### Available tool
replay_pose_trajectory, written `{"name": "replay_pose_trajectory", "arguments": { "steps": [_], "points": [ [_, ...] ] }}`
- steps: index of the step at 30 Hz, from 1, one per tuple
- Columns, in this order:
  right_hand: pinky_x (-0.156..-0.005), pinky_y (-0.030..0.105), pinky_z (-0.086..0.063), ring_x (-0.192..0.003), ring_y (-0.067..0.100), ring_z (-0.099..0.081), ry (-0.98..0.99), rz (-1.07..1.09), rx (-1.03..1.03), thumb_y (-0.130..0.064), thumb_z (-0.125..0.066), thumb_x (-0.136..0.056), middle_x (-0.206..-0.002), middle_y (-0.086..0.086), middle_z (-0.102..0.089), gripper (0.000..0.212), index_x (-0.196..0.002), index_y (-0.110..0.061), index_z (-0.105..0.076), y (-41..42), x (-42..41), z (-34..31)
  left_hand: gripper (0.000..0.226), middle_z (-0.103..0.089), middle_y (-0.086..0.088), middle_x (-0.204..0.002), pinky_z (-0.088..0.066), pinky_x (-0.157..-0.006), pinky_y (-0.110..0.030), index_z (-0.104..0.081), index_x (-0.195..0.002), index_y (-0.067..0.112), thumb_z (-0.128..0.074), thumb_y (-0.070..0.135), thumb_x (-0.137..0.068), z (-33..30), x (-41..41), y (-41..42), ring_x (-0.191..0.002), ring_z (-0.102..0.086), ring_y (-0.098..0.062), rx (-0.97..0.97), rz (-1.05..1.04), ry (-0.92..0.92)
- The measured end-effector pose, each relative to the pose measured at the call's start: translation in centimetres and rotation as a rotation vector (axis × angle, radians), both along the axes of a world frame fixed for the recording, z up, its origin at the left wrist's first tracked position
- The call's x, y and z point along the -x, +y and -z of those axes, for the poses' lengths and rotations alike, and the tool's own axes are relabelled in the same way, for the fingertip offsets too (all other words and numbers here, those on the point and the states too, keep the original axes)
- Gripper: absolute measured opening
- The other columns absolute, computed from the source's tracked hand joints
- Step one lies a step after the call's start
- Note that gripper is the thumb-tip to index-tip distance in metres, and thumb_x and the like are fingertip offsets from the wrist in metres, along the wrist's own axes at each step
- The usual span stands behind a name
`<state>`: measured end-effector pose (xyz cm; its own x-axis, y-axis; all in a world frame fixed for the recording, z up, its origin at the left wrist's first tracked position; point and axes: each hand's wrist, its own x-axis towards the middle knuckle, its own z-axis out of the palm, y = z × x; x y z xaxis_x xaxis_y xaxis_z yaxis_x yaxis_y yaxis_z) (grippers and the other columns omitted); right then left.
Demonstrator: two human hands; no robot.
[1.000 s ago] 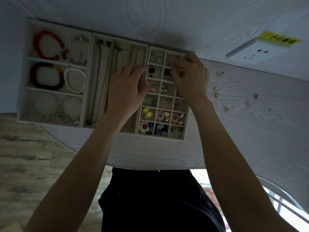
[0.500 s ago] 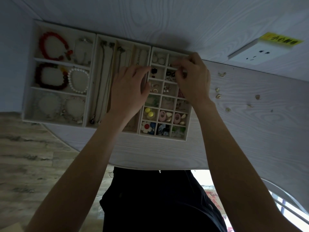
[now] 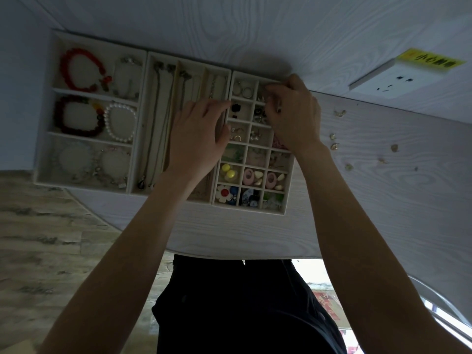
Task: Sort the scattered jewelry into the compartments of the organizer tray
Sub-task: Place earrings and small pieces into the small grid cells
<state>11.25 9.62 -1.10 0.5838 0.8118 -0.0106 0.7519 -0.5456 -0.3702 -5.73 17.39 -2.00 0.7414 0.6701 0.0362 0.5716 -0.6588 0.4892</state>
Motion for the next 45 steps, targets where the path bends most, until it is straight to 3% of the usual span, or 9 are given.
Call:
{"name": "replay_pose_trajectory", "arguments": {
  "steps": [7,12,20,33,39,43,45],
  "points": [
    [-0.063,0.027,-0.040,-0.081,0.025,-0.063,0.017,0.054,-0.047,-0.021,-0.055,-0.090,-0.103,0.007,-0.063,0.022,-0.105,-0.017,-0.071,0.2,-0.3,0.1,0.036,-0.061,-0.007,-0.119,-0.041,-0.091,-0.039,-0.058,-0.126,0.015,-0.058,0.024,-0.091,0.1,0.0,0.0,-0.110,-0.054,-0.029,0.002,-0.001,-0.007],
    [-0.072,0.026,-0.042,-0.093,0.022,-0.062,0.023,-0.009,0.141,-0.029,-0.058,-0.090,-0.106,0.001,-0.067,0.024,-0.111,-0.028,-0.068,1.8,-1.3,-0.7,0.036,-0.062,-0.007,-0.119,-0.043,-0.091,-0.039,-0.058,-0.125,0.014,-0.057,0.024,-0.091,0.2,0.0,0.0,-0.109,-0.056,-0.029,-0.011,0.003,-0.014],
    [-0.070,0.028,-0.042,-0.092,0.025,-0.062,0.009,0.028,0.208,-0.030,-0.055,-0.092,-0.102,0.005,-0.068,0.021,-0.105,-0.023,-0.071,2.4,-1.3,-0.6,0.036,-0.061,-0.007,-0.118,-0.041,-0.091,-0.036,-0.058,-0.126,0.015,-0.057,0.026,-0.092,0.2,0.0,0.1,-0.107,-0.056,-0.028,-0.019,0.000,0.002],
    [-0.072,0.029,-0.048,-0.088,0.018,-0.063,0.102,0.214,0.014,-0.032,-0.059,-0.089,-0.098,0.000,-0.071,0.021,-0.103,-0.025,-0.073,1.2,-0.6,-0.3,0.035,-0.060,-0.008,-0.119,-0.040,-0.094,-0.037,-0.059,-0.125,0.014,-0.058,0.024,-0.091,-0.1,0.0,-0.1,-0.110,-0.053,-0.030,-0.029,-0.003,0.000],
    [-0.059,0.022,-0.031,-0.065,0.009,-0.049,0.089,0.242,-0.195,-0.025,-0.060,-0.089,-0.075,0.001,-0.063,0.018,-0.091,-0.013,-0.073,-4.3,0.2,-2.3,0.036,-0.059,-0.004,-0.122,-0.038,-0.099,-0.036,-0.058,-0.124,0.015,-0.054,0.031,-0.092,-1.0,-1.2,-2.0,-0.116,-0.050,-0.024,-0.083,0.122,-0.001],
    [-0.068,0.025,-0.037,-0.080,0.022,-0.055,0.053,0.291,-0.156,-0.026,-0.061,-0.088,-0.083,0.005,-0.064,0.018,-0.091,-0.013,-0.072,-12.1,1.1,-2.0,0.044,-0.059,-0.004,-0.123,-0.038,-0.099,-0.039,-0.057,-0.126,0.014,-0.058,0.038,-0.089,-1.6,-3.6,-5.2,-0.117,-0.050,-0.025,-0.070,0.303,0.011],
    [-0.077,0.034,-0.044,-0.090,0.030,-0.055,0.046,0.375,-0.099,-0.024,-0.063,-0.085,-0.093,0.009,-0.064,0.018,-0.097,-0.013,-0.072,-16.0,0.8,-1.2,0.050,-0.056,-0.006,-0.128,-0.036,-0.099,-0.041,-0.055,-0.128,0.012,-0.061,0.040,-0.087,-1.7,-4.7,-6.7,-0.120,-0.048,-0.028,-0.076,0.366,0.056]
  ]
}}
